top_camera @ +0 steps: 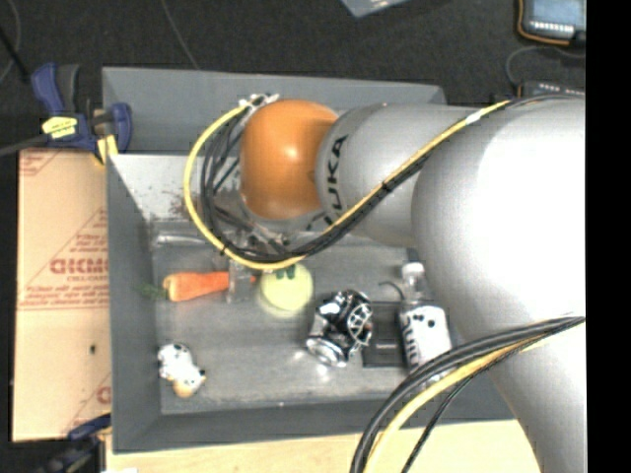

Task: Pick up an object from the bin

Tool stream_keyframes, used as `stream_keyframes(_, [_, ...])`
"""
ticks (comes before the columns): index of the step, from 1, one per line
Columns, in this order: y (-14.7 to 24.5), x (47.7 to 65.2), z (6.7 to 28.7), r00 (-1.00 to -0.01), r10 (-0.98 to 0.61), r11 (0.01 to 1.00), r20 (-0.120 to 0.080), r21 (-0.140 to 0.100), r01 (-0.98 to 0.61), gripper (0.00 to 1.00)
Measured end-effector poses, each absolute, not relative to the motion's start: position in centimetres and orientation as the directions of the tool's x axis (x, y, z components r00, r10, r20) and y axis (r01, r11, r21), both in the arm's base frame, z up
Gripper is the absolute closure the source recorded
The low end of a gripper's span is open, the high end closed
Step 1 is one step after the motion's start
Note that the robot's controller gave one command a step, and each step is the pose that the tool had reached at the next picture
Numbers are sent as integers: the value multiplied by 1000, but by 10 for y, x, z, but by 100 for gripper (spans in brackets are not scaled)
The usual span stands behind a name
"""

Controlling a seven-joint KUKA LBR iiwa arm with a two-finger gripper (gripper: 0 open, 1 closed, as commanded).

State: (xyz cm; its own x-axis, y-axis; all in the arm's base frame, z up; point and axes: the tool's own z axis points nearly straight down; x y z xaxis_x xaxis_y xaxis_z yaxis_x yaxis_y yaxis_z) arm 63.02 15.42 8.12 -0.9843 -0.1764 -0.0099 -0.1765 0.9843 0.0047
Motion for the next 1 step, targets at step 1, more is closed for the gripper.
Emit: stream_keyframes(1, [154, 630, 81, -984, -175, 984, -10, 5, -175, 100])
